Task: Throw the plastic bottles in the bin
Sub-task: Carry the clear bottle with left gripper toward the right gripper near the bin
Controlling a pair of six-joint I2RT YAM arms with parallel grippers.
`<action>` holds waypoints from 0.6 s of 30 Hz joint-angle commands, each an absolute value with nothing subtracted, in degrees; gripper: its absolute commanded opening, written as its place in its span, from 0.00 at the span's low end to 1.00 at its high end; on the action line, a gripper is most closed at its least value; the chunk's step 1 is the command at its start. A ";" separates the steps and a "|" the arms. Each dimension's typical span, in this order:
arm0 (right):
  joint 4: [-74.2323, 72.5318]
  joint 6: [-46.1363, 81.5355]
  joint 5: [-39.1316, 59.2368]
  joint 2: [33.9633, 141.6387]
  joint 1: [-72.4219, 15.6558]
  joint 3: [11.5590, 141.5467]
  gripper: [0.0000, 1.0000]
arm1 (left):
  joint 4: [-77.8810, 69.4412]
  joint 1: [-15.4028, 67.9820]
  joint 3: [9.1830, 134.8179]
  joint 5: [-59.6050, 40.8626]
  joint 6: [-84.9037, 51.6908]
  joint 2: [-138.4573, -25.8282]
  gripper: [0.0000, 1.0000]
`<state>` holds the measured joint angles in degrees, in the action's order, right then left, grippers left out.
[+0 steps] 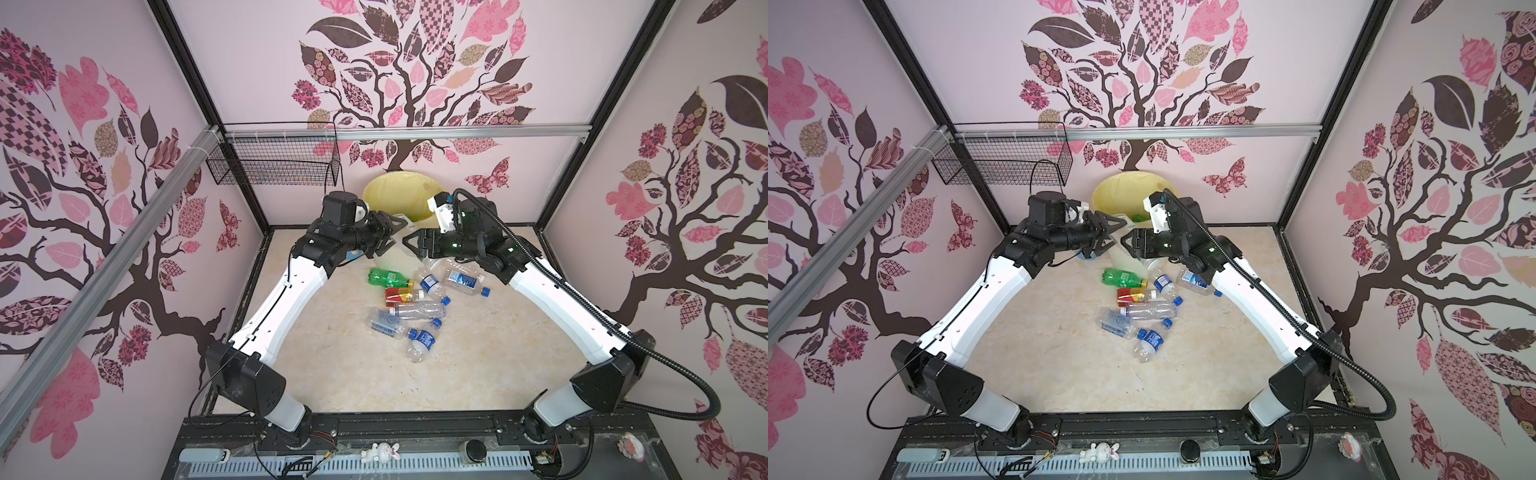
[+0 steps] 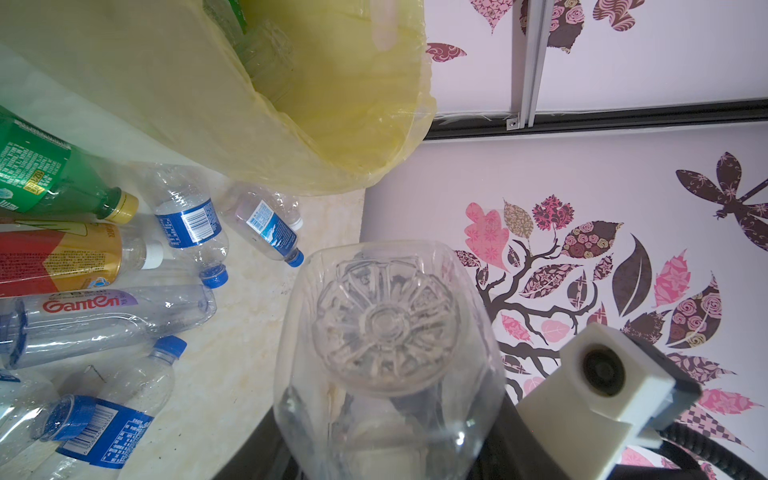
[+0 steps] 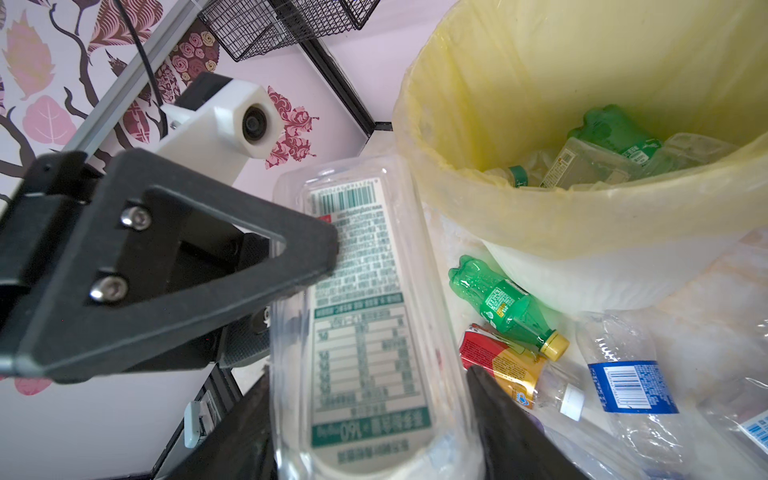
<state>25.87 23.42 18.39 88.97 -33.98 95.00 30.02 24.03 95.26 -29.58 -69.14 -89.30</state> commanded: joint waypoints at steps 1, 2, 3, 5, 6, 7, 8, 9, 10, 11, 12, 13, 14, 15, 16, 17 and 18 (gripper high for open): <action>25.69 24.61 19.66 90.79 -34.14 94.27 0.71 | 25.95 24.78 98.80 -32.30 -71.59 -88.93 0.53; 25.59 24.68 20.05 90.79 -34.10 94.07 0.71 | 25.85 24.79 98.90 -32.26 -71.67 -89.01 0.53; 25.32 24.72 20.58 90.79 -34.10 93.89 0.72 | 25.71 24.78 99.01 -32.26 -71.87 -89.11 0.53; 24.90 24.97 21.33 90.71 -34.13 93.59 0.73 | 25.20 24.81 99.04 -32.52 -72.31 -89.38 0.53; 24.79 25.03 21.44 90.64 -34.11 93.56 0.73 | 25.07 24.95 99.12 -32.65 -72.50 -89.48 0.54; 24.71 25.05 21.61 90.70 -34.10 93.43 0.73 | 24.98 24.99 99.06 -32.60 -72.64 -89.47 0.54; 24.55 24.97 21.86 90.70 -34.10 93.38 0.74 | 24.72 25.04 99.06 -32.61 -72.90 -89.54 0.54; 24.43 24.90 22.26 90.70 -34.12 93.33 0.75 | 24.43 25.14 99.09 -32.85 -73.19 -89.54 0.54; 24.35 24.87 22.48 90.79 -34.12 93.21 0.75 | 24.19 25.19 99.14 -33.15 -73.39 -89.60 0.54; 24.35 24.87 22.58 90.83 -34.11 93.21 0.75 | 24.17 25.17 99.34 -33.29 -73.56 -89.70 0.54; 24.13 24.87 22.76 90.83 -34.12 92.99 0.75 | 24.17 25.22 99.32 -33.40 -73.63 -89.73 0.54; 23.91 24.81 22.89 90.79 -34.11 92.75 0.75 | 23.95 25.30 99.37 -33.58 -73.85 -89.61 0.54; 23.93 24.63 22.81 90.79 -34.12 92.58 0.76 | 23.86 25.29 99.34 -33.83 -74.04 -89.65 0.54; 24.10 24.18 22.61 90.79 -34.11 92.42 0.76 | 23.57 25.23 99.42 -34.08 -74.09 -89.69 0.54; 24.33 23.55 22.29 90.71 -34.13 92.26 0.76 | 23.56 25.27 99.53 -34.50 -74.09 -89.81 0.54; 24.49 22.99 22.00 90.62 -34.11 92.00 0.76 | 23.89 25.31 99.68 -34.78 -74.00 -89.69 0.54; 24.67 22.21 21.74 90.53 -34.11 91.81 0.76 | 24.12 25.28 99.72 -35.10 -73.80 -89.72 0.54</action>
